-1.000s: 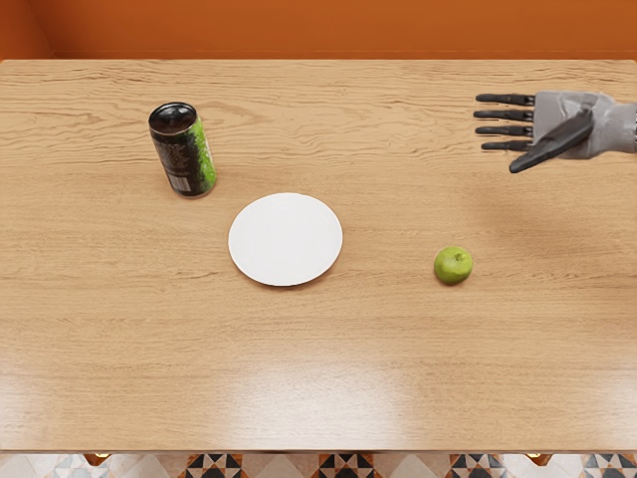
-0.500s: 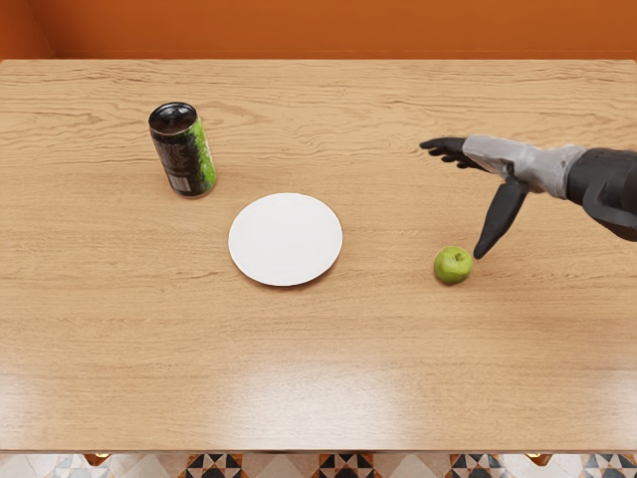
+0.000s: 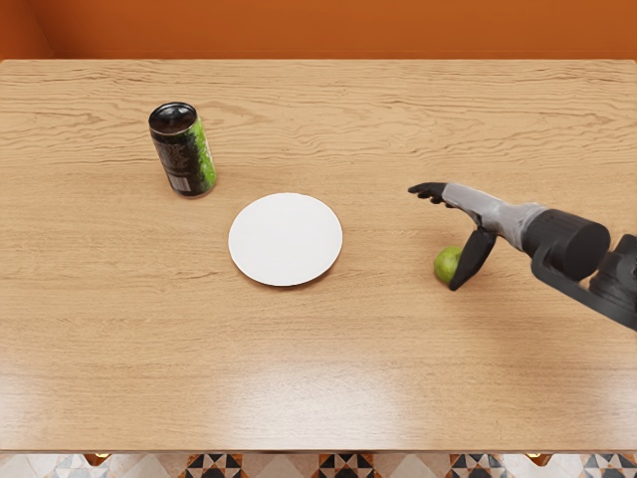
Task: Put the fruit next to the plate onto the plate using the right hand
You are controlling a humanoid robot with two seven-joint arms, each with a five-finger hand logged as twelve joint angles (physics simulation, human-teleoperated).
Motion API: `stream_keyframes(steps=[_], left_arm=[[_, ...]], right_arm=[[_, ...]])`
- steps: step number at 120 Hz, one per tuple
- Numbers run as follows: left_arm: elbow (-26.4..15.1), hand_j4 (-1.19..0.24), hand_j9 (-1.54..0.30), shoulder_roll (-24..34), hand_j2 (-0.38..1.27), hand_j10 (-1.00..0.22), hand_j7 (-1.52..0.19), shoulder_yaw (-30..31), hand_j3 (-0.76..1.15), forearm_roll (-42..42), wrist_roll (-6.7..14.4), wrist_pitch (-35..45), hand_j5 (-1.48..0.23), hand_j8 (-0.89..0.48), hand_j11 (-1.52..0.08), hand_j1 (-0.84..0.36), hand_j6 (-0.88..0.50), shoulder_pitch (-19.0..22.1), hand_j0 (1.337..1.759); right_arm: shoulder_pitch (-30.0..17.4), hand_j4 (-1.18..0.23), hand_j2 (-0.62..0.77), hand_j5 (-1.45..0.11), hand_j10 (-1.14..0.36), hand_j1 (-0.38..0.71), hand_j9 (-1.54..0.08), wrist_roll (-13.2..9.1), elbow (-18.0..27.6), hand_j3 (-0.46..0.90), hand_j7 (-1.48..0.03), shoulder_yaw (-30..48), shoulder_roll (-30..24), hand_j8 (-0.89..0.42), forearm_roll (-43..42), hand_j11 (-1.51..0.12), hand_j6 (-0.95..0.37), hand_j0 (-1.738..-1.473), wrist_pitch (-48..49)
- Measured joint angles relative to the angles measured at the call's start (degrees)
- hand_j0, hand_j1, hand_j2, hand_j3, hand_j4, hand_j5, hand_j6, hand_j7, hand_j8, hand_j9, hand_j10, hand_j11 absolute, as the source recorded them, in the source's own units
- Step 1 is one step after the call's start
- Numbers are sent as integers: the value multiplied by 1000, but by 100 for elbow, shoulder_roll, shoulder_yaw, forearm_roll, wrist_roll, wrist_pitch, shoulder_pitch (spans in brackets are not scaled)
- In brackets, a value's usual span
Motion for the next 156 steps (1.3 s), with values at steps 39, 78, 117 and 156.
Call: stream_keyframes(steps=[39, 78, 117, 156], left_arm=[[1, -234, -304, 0, 47, -234, -304, 0, 0, 0, 0, 0, -304, -234, -304, 69, -234, 0, 1658], [2, -234, -304, 0, 47, -234, -304, 1, 0, 0, 0, 0, -304, -234, -304, 69, -234, 0, 1658], [1, -234, -304, 0, 47, -234, -304, 0, 0, -1, 0, 0, -304, -234, -304, 69, -234, 0, 1658], [1, -234, -304, 0, 47, -234, -304, 0, 0, -1, 0, 0, -304, -234, -304, 69, -234, 0, 1658]], right_arm=[[-56, -178, -32, -227, -178, -142, -227, -520, 121, 0, -227, -93, -80, -179, -165, -227, -180, -1658, -175], [-415, -257, -47, -330, -256, -48, -329, -625, 196, 0, -329, -185, 0, -258, -766, -329, -259, -1658, -793], [-675, -341, -64, -439, -340, 53, -439, -634, 216, 0, -438, -222, 180, -342, -1048, -439, -343, -1658, -1035], [-694, -416, -79, -538, -416, 144, -538, -646, 217, 0, -537, -267, 189, -417, -1084, -537, -418, -1658, -1047]])
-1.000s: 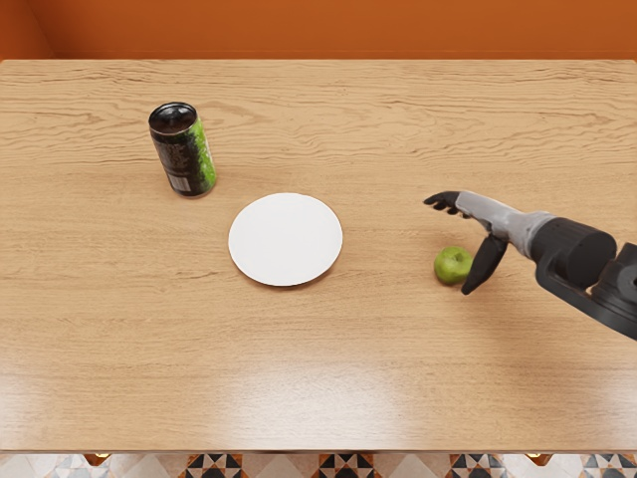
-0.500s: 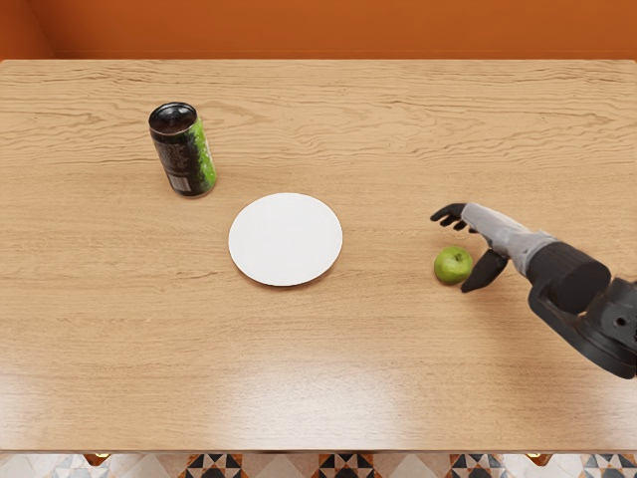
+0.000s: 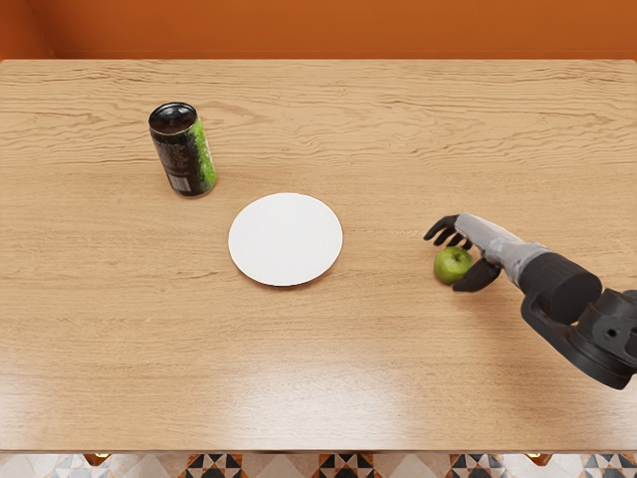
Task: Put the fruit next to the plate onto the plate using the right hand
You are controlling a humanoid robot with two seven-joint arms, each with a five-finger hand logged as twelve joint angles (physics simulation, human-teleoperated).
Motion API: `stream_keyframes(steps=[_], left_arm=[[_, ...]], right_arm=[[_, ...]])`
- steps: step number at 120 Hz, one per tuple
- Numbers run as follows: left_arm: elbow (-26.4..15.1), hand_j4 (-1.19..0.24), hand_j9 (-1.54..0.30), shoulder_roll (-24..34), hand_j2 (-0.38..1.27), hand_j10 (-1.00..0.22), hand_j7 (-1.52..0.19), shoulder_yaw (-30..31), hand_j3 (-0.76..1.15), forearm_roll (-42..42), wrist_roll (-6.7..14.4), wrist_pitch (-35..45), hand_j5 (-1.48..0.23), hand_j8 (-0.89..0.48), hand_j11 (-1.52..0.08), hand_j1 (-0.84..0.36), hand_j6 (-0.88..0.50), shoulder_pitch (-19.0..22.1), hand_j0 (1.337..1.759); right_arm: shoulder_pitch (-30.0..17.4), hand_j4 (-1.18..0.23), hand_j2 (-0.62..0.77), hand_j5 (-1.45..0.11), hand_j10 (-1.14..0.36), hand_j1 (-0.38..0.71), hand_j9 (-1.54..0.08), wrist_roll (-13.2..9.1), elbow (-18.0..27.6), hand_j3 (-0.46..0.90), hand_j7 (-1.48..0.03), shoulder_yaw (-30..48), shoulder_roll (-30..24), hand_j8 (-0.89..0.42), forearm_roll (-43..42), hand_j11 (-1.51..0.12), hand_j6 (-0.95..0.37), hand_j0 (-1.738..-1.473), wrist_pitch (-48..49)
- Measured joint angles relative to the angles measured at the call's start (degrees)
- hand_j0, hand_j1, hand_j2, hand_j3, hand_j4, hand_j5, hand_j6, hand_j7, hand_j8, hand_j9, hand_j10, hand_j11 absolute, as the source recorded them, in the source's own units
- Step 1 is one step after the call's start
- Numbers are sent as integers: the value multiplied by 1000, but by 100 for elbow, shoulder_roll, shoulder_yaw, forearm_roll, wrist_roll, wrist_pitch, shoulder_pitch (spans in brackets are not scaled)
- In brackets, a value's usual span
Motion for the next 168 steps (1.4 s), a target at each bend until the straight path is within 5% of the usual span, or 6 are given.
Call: stream_keyframes(steps=[49, 90, 108, 125, 168], left_arm=[[-1, -234, -304, 0, 47, -234, -304, 0, 0, 0, 0, 0, -304, -234, -304, 69, -234, 0, 1658], [-1, -234, -304, 0, 47, -234, -304, -1, 0, 2, 0, 0, -304, -234, -304, 69, -234, 0, 1658], [-1, -234, -304, 0, 47, -234, -304, -2, 0, -1, -1, 0, -304, -234, -304, 69, -234, 0, 1658], [-1, -234, -304, 0, 47, -234, -304, -1, 0, 0, -1, 0, -304, -234, -304, 69, -234, 0, 1658], [-1, -234, -304, 0, 47, -234, -304, -1, 0, 1, 0, 0, -304, -234, -304, 69, -234, 0, 1658]], right_arm=[[-17, -500, -37, -655, -500, 245, -655, 21, 1, 0, -651, -12, -1, -397, -110, -655, -504, -1658, 5], [-43, -603, 67, -792, -416, 328, -799, 60, -14, 0, -786, -11, 44, -303, -151, -819, -477, -1652, 5], [-114, -688, 18, -799, -430, 268, -835, 93, -48, 0, -847, -5, 99, -315, -209, -874, -490, -1645, -9], [-161, -762, 233, -847, -474, 257, -894, 139, -98, -1, -923, -3, 163, -412, -228, -951, -607, -1645, -9], [98, -839, 345, -1105, -436, 261, -1125, 158, -181, -1, -1095, 64, 130, -342, 194, -1148, -749, -1648, 165]])
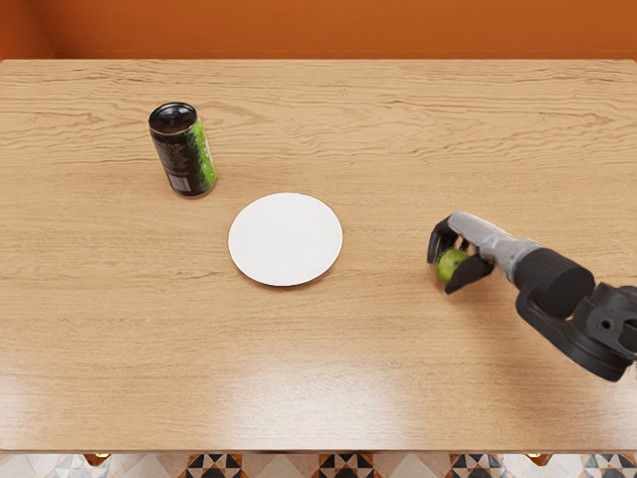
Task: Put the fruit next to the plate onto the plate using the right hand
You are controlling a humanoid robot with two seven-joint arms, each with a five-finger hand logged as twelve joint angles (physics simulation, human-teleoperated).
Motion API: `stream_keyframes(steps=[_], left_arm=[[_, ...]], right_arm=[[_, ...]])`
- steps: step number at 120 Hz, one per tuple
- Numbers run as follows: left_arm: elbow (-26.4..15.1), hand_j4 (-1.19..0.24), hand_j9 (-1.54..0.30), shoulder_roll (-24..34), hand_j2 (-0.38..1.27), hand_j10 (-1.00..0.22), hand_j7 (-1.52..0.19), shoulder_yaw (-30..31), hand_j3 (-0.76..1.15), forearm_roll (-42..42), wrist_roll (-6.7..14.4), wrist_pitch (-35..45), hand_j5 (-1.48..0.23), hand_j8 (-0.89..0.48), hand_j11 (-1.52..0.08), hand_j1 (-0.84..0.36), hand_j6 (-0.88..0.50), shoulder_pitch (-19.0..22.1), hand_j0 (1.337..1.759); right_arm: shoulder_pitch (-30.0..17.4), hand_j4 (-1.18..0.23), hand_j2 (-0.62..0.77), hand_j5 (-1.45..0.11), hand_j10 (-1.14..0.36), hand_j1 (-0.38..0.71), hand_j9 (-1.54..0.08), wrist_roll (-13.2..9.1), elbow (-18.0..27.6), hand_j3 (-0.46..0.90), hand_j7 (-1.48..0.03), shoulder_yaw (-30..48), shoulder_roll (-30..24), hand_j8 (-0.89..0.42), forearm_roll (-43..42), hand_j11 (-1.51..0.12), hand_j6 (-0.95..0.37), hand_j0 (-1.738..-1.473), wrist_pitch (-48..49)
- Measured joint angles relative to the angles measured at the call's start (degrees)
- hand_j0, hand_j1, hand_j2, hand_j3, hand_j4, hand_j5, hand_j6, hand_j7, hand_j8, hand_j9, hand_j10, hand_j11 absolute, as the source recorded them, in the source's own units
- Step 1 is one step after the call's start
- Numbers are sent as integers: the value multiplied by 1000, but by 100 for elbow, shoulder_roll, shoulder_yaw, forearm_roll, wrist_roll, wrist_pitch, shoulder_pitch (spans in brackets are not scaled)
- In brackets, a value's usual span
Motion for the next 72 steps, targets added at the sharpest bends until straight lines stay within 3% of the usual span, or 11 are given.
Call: stream_keyframes(steps=[7, 19, 42, 72], left_arm=[[-1, -234, -304, 0, 47, -234, -304, 0, 0, 1, 0, 0, -304, -234, -304, 69, -234, 0, 1658], [-1, -234, -304, 0, 47, -234, -304, 1, 0, -2, 0, 0, -304, -234, -304, 69, -234, 0, 1658], [1, -234, -304, 0, 47, -234, -304, 1, 0, 0, 0, 0, -304, -234, -304, 69, -234, 0, 1658], [0, -234, -304, 0, 47, -234, -304, 2, 0, 0, 1, 0, -304, -234, -304, 69, -234, 0, 1658]], right_arm=[[171, -842, 295, -1122, -412, 250, -1137, 4, -4, 0, -1105, 8, -7, -350, 236, -1158, -780, -1649, 104], [337, -846, 347, -1144, -437, 250, -1137, -1, -9, 0, -1116, 187, 5, -350, 575, -1150, -827, -1650, 402], [425, -847, 346, -1173, -428, 253, -1157, 33, -9, 0, -1127, 740, 151, -343, 1185, -1151, -814, -1652, 1068], [718, -846, 356, -1190, -431, 261, -1155, 43, -410, 0, -1132, 1258, 1077, -335, 1439, -1151, -814, -1653, 1710]])
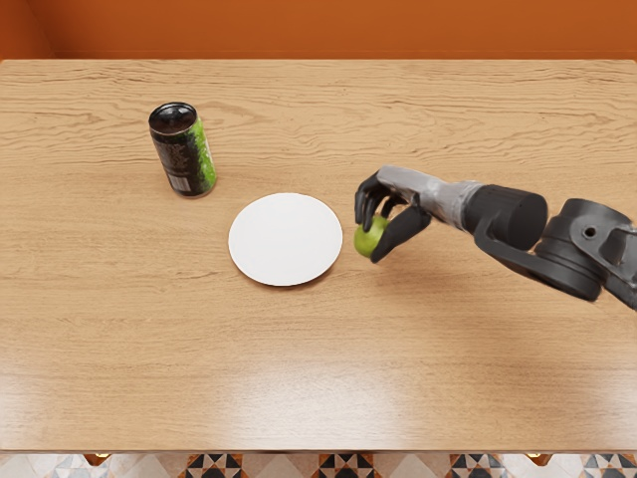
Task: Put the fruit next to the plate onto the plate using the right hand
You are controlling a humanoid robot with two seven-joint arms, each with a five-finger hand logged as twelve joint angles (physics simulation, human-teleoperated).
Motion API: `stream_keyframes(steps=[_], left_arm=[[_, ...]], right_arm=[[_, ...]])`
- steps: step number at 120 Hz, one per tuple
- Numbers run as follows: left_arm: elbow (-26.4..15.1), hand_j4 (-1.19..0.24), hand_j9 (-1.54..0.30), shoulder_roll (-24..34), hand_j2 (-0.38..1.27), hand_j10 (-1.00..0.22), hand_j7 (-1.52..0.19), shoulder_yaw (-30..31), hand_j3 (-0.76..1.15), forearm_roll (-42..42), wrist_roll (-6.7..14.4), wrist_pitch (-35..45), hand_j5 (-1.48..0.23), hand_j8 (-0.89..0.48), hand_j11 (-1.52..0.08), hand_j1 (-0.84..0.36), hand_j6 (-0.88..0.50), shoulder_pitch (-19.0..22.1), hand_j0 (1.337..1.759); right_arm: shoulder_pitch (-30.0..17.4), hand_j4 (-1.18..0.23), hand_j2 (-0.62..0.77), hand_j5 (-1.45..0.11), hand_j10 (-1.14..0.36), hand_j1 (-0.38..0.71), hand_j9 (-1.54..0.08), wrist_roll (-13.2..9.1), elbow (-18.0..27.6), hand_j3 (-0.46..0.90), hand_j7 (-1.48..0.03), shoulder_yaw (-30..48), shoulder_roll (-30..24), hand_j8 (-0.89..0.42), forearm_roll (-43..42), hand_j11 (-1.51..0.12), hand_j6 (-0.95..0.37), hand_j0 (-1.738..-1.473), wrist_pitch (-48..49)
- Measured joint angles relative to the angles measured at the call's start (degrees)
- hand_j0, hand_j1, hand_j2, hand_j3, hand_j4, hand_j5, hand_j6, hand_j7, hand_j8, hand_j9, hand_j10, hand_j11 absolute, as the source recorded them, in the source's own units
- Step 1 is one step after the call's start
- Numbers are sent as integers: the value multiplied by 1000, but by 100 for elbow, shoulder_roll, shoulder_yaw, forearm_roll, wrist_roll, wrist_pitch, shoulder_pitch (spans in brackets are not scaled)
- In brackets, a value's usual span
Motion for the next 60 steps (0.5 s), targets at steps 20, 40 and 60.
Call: stream_keyframes(steps=[20, 40, 60], left_arm=[[-1, -234, -304, 0, 47, -234, -304, -1, 0, -1, 0, 0, -304, -234, -304, 69, -234, 0, 1658], [0, -234, -304, 0, 46, -234, -304, 0, 0, -1, 0, 0, -304, -234, -304, 69, -234, 0, 1658], [-1, -234, -304, 0, 46, -234, -304, 1, 0, -1, 0, 0, -304, -234, -303, 69, -234, 0, 1658]], right_arm=[[368, -842, 375, -1202, -429, 270, -1154, -6, -493, 0, -1134, 51, 705, -334, 20, -1145, -813, -1654, 119], [620, -843, 444, -1201, -430, 300, -1150, 82, -1042, 0, -1134, -7, 1279, -336, -46, -1145, -827, -1655, 130], [724, -845, 535, -1198, -438, 330, -1160, 329, -1583, 0, -1134, -193, 1785, -348, -278, -1150, -854, -1655, 124]])
